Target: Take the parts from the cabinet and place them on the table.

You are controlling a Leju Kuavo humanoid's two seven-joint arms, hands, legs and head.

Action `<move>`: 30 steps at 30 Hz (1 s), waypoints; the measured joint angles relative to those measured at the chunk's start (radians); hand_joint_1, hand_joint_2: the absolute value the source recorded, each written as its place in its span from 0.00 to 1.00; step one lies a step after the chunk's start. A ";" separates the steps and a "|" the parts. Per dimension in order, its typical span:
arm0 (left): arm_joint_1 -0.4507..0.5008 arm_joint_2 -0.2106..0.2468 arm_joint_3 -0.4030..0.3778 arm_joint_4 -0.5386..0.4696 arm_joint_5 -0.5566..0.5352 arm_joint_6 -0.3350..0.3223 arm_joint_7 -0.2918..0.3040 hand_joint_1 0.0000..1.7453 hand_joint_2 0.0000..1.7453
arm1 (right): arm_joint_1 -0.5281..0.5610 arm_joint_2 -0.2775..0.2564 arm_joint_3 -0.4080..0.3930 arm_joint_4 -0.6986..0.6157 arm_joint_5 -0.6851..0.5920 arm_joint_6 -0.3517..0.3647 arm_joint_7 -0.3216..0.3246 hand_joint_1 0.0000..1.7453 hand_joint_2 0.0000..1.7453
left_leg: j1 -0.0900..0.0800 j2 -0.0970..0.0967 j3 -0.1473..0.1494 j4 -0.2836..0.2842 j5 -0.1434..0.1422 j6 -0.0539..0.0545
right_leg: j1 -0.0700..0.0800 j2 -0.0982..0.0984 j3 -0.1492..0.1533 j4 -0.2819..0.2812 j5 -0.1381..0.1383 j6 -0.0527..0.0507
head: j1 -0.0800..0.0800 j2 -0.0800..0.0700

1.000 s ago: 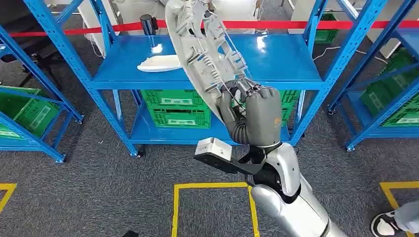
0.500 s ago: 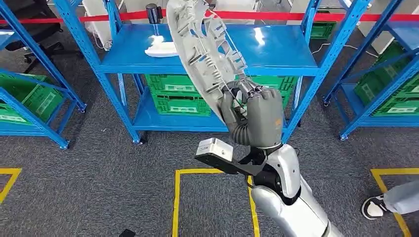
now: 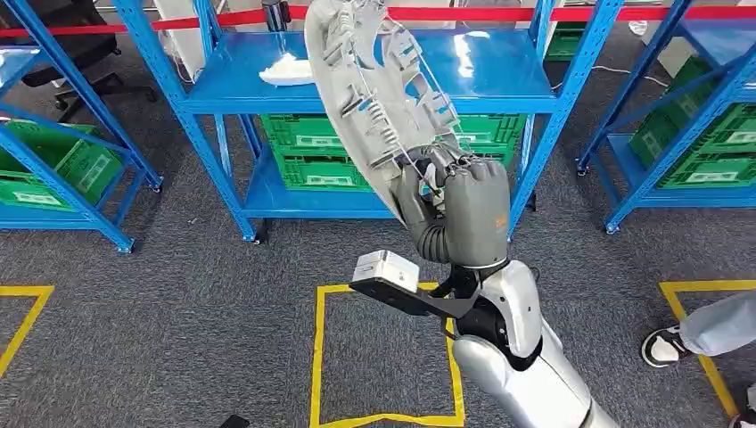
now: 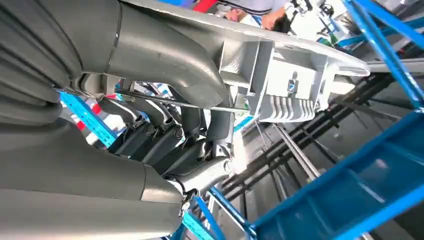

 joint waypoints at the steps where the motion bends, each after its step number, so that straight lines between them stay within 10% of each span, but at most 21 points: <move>1: 0.000 0.000 0.000 0.000 0.000 0.000 0.000 0.00 1.00 | 0.000 0.002 0.000 0.000 0.000 0.001 -0.003 1.00 1.00 | -0.003 -0.001 -0.018 0.010 0.012 0.008 | -0.001 -0.001 0.002 -0.007 0.014 0.006 | 0.002 0.000; 4: 0.003 -0.002 0.000 0.002 0.003 0.000 0.000 0.00 1.00 | -0.003 0.003 0.000 0.002 -0.001 0.004 -0.013 1.00 1.00 | -0.001 0.005 -0.037 0.003 0.042 0.038 | -0.007 0.001 -0.008 -0.014 0.031 0.028 | -0.002 0.000; 8: 0.003 0.000 0.000 0.001 0.004 0.002 -0.002 0.00 1.00 | -0.001 0.003 -0.003 0.008 -0.005 0.003 -0.019 1.00 1.00 | -0.003 0.009 -0.097 0.007 0.095 0.056 | -0.009 0.004 -0.080 0.226 -0.192 0.038 | 0.002 0.000; 10: 0.004 0.000 0.000 0.001 0.004 0.002 -0.002 0.00 1.00 | 0.004 0.003 -0.007 0.012 -0.005 -0.002 -0.024 1.00 1.00 | -0.005 0.009 -0.136 0.012 0.121 0.054 | -0.007 0.005 -0.081 0.319 -0.186 0.037 | 0.002 0.000; 13: 0.004 0.000 0.000 0.001 0.004 0.002 -0.002 0.00 1.00 | 0.004 0.003 -0.010 0.016 -0.008 -0.005 -0.025 1.00 1.00 | -0.004 0.010 -0.188 0.028 0.150 0.047 | -0.007 0.005 0.061 0.171 -0.094 0.027 | 0.002 0.000; 15: 0.004 -0.001 0.000 0.001 0.004 0.002 -0.002 0.00 1.00 | 0.001 0.004 -0.011 0.016 -0.008 -0.006 -0.026 1.00 1.00 | -0.009 0.008 -0.207 0.039 0.164 0.037 | 0.002 0.005 0.181 -0.006 -0.168 0.015 | 0.002 0.000; 19: 0.009 0.000 0.000 0.001 0.005 0.004 -0.002 0.00 1.00 | 0.000 0.005 -0.014 0.018 -0.006 -0.014 -0.027 1.00 1.00 | -0.006 0.007 -0.209 0.021 0.208 0.009 | 0.002 0.006 0.161 -0.020 -0.139 -0.009 | 0.005 0.000; 21: 0.012 -0.001 0.000 0.002 0.006 0.005 -0.002 0.00 1.00 | -0.002 0.006 -0.014 0.020 -0.005 -0.019 -0.024 1.00 1.00 | -0.002 0.004 -0.235 0.072 0.121 0.000 | -0.005 0.002 0.135 -0.023 -0.112 -0.025 | 0.000 0.000; 24: 0.012 -0.002 0.000 0.002 0.005 0.005 0.000 0.00 1.00 | 0.006 0.006 -0.016 0.020 0.001 -0.035 -0.022 1.00 1.00 | 0.003 0.005 -0.287 0.296 -0.026 -0.013 | -0.003 0.002 0.087 -0.021 -0.072 -0.026 | -0.003 0.000; 27: 0.012 -0.002 0.000 0.002 0.001 0.005 0.002 0.00 1.00 | 0.021 0.006 -0.018 0.020 0.009 -0.046 -0.021 1.00 1.00 | 0.003 0.005 -0.218 0.288 0.044 -0.011 | -0.003 0.001 0.041 -0.020 -0.037 -0.020 | -0.003 0.000; 29: 0.010 -0.002 0.000 0.001 0.000 0.005 0.002 0.00 1.00 | 0.026 0.006 -0.021 0.020 0.015 -0.048 -0.021 1.00 1.00 | 0.003 0.003 -0.082 0.111 0.071 -0.001 | -0.003 0.002 0.021 -0.018 -0.016 -0.015 | -0.003 0.000; 30: 0.007 -0.001 0.000 -0.001 0.000 0.005 0.002 0.00 1.00 | 0.027 0.006 -0.023 0.019 0.016 -0.049 -0.021 1.00 1.00 | -0.001 0.000 -0.020 0.016 0.027 0.007 | -0.001 0.002 0.014 -0.018 -0.008 -0.008 | -0.003 0.000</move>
